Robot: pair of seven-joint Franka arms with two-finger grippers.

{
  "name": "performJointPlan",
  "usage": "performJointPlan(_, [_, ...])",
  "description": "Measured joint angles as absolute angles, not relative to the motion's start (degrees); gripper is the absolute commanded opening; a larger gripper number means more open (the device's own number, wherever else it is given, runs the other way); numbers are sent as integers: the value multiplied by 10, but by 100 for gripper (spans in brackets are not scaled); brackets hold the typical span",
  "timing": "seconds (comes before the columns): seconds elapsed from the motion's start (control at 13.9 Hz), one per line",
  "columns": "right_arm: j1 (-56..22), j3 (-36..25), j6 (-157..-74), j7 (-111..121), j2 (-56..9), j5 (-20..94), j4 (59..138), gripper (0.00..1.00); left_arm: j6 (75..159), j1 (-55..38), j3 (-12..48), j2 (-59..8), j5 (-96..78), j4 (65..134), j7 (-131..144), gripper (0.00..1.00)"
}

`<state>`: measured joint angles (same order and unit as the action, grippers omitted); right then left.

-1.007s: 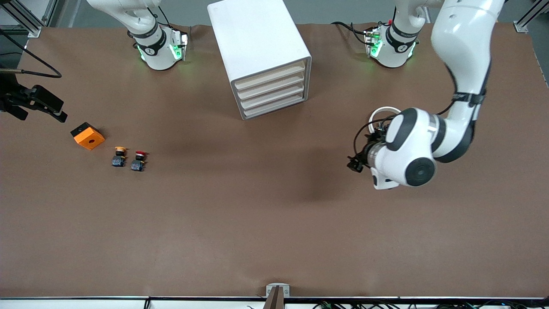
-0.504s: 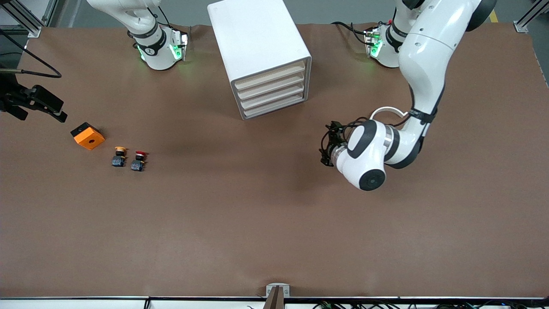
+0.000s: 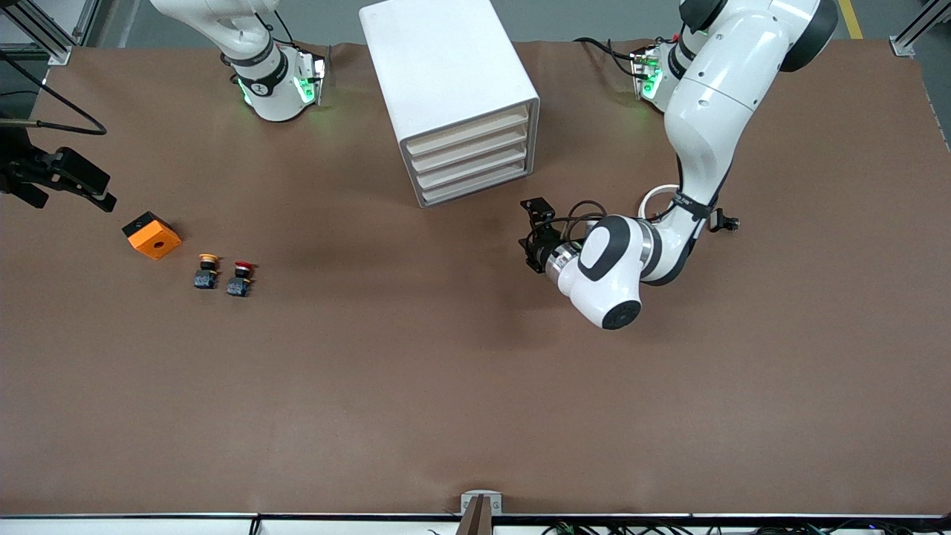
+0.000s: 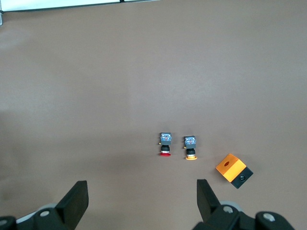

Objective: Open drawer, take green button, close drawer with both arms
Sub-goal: 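Reach the left gripper to the cabinet's lowest drawer handle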

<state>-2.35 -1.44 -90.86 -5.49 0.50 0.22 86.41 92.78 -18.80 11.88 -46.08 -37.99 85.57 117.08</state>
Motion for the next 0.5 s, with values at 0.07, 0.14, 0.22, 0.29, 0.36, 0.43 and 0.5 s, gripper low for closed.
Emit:
performJointPlan(0.07, [-24,-14,-909,-55,5,2,864,100,919,-188,119,-462,-381,856,1187,100])
performJointPlan(0.14, [-24,-14,-909,-55,5,2,864,100,909,-190,119,-463,-382,856,1205,100])
performJointPlan(0.22, [-24,-14,-909,-55,5,2,864,100,899,-194,119,-465,-382,856,1219,100])
performJointPlan(0.29, [-25,-13,-909,-55,5,2,864,100,889,-197,119,-467,-382,856,1231,100])
performJointPlan(0.36, [-25,-13,-908,-55,5,2,864,100,884,-201,119,-470,-382,856,1241,100])
performJointPlan(0.43, [-25,-13,-908,-55,5,2,864,100,881,-203,119,-474,-386,856,1248,100])
performJointPlan(0.5, [-26,-13,-908,-55,5,2,864,100,879,-204,119,-479,-400,856,1251,94])
